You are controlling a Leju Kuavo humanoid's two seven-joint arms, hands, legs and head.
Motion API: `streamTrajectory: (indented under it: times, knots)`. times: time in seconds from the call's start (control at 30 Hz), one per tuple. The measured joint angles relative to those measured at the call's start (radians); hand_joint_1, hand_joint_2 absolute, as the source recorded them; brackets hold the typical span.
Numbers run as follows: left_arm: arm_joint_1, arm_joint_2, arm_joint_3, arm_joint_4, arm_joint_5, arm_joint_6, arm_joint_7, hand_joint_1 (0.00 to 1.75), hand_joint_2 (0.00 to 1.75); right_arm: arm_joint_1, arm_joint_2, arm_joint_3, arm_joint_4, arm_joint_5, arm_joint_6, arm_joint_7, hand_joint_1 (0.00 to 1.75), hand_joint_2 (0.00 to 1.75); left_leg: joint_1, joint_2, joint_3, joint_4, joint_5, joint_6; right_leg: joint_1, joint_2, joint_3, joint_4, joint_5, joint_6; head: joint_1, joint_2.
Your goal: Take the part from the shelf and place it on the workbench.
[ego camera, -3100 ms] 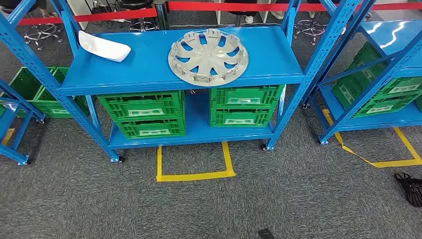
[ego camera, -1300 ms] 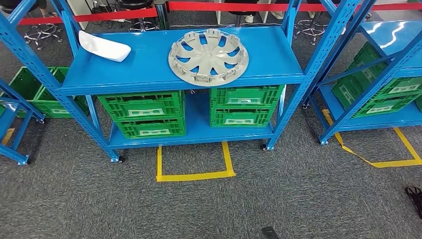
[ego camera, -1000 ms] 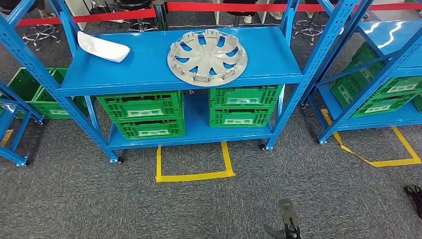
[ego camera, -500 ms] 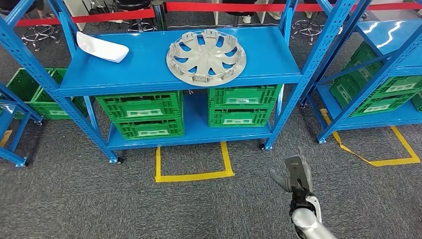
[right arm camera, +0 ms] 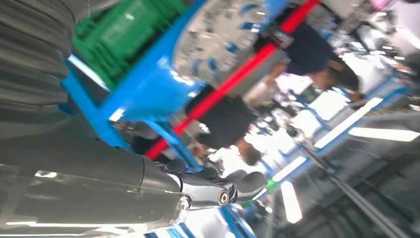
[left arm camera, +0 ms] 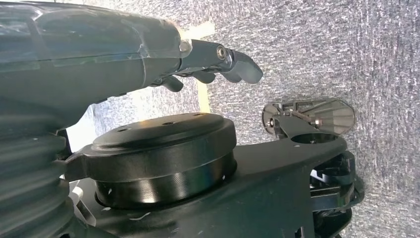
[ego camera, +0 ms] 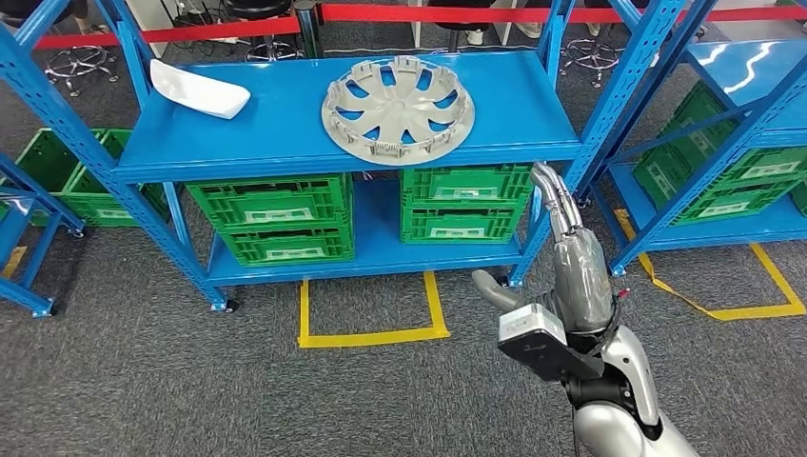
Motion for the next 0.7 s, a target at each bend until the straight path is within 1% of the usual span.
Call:
streamTrajectory:
  times: [0.13, 0.27, 0.5, 0.6, 0.7]
  knots:
    - [0.0, 0.0, -0.002, 0.0, 0.001, 0.0, 0.0, 0.0, 1.75, -0.004, -0.003, 0.019, -0.094, 0.013, 0.009, 0.014, 0.0, 1.75, 0.0, -0.003, 0.0, 0.0, 0.0, 0.0, 0.0, -0.001, 0.0, 0.0, 0.0, 0.0, 0.0, 0.0]
    - [0.0, 0.0, -0.002, 0.0, 0.002, -0.001, 0.0, 0.0, 1.75, -0.005, -0.011, 0.031, -0.147, 0.013, 0.015, 0.016, 0.0, 1.75, 0.0, -0.004, -0.001, 0.0, 0.0, 0.0, 0.0, -0.001, 0.0, 0.0, 0.0, 0.0, 0.0, 0.0]
    - [-0.001, 0.0, -0.007, 0.0, 0.006, -0.003, -0.006, 0.0, 1.75, -0.021, -0.025, 0.073, -0.205, 0.023, 0.094, 0.05, 0.0, 1.75, 0.0, -0.004, -0.001, 0.0, 0.0, 0.0, 0.0, -0.002, 0.0, 0.0, 0.0, 0.0, 0.0, 0.0]
    - [-0.002, 0.0, -0.01, 0.0, 0.009, -0.009, -0.015, 0.0, 1.75, -0.022, -0.03, 0.086, -0.223, 0.0, 0.092, 0.059, 0.0, 1.75, 0.0, -0.005, -0.001, 0.0, 0.0, 0.0, 0.0, -0.002, 0.0, 0.0, 0.0, 0.0, 0.0, 0.0]
    - [-0.002, 0.0, -0.011, 0.0, 0.011, -0.015, -0.024, 0.0, 1.75, -0.02, -0.036, 0.096, -0.235, -0.043, 0.067, 0.056, 0.0, 1.75, 0.0, -0.005, -0.001, 0.0, 0.0, 0.0, 0.0, -0.002, 0.0, 0.0, 0.0, 0.0, 0.0, 0.0]
